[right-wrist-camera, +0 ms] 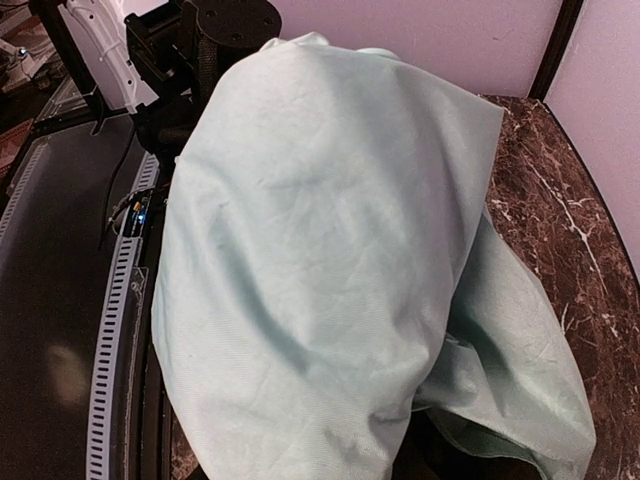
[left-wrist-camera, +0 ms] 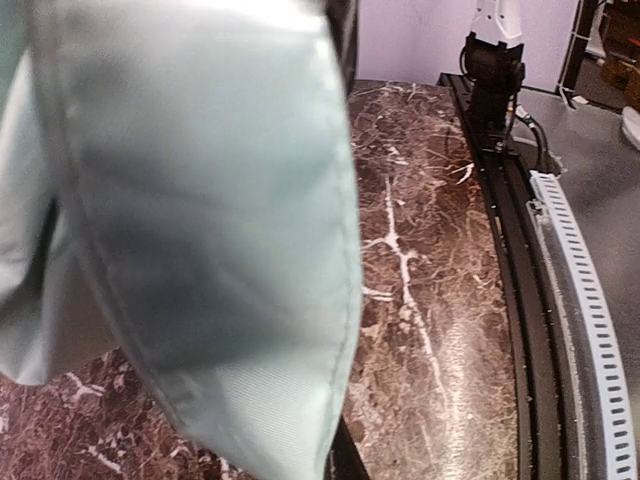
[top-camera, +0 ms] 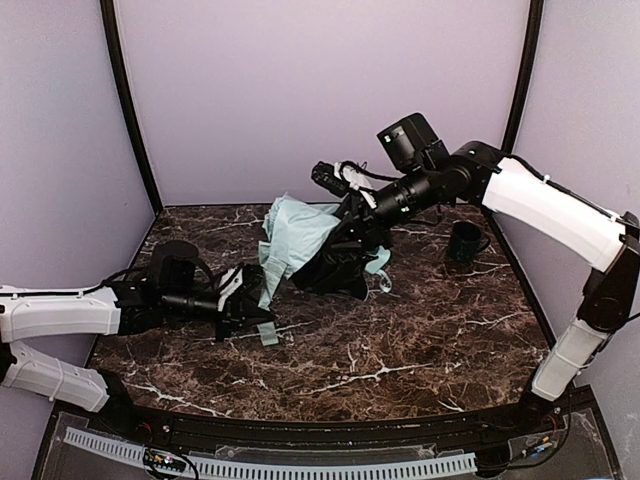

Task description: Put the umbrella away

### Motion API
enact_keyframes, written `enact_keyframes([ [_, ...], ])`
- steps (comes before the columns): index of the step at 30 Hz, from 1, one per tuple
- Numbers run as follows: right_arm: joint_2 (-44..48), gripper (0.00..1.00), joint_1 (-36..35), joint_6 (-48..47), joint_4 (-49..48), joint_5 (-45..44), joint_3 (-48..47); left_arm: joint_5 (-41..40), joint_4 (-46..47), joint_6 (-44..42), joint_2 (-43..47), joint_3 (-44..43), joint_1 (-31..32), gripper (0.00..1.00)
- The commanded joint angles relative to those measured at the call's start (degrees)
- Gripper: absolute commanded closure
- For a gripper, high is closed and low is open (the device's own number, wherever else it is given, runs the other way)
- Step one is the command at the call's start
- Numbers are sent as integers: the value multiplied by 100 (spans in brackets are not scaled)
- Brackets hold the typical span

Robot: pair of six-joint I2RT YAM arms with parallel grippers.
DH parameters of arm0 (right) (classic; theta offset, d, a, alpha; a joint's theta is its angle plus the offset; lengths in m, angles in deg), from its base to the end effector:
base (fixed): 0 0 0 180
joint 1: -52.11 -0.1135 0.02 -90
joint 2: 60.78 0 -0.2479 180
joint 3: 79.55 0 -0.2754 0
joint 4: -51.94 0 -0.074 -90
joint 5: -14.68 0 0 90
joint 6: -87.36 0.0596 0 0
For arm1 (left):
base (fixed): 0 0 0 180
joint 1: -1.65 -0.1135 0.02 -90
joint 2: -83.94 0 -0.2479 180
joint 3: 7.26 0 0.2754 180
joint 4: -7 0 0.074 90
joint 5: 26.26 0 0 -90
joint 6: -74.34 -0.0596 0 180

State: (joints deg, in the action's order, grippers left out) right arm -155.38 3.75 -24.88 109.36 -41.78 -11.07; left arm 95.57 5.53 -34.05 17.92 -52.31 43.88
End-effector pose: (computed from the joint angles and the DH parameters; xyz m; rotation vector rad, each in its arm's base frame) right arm 0.2394 0.3189 0.3604 -1.5711 1.6725 0.9040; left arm 0.1948 -0.2193 0.1939 1.3076 1.4984 -0.8149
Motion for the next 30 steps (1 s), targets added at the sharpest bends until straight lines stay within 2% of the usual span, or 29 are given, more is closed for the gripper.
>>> enact_keyframes([
  [1,194,100,63,137,-480,-25,-137,949,208,286,77,-191,1,100],
  [3,184,100,143,476,-672,-352,-100,868,-21,153,138,-303,230,100],
  [7,184,100,379,1092,-1269,-1268,41,387,-668,-353,-95,-681,1162,100],
  [13,215,100,625,1593,-1950,-1845,258,486,-665,-477,-831,-1335,1918,100],
  [17,283,100,771,1614,-2103,-1091,388,988,-569,-441,-1246,-1568,2033,100],
  [20,518,100,837,1278,-1723,-589,440,1331,-312,-443,-1033,-1275,2034,100],
  [25,791,100,1019,573,-600,549,492,798,-702,-869,-397,-874,1962,100],
  [30,1031,100,950,339,-76,1294,498,560,-927,-1130,-398,-558,1306,100],
])
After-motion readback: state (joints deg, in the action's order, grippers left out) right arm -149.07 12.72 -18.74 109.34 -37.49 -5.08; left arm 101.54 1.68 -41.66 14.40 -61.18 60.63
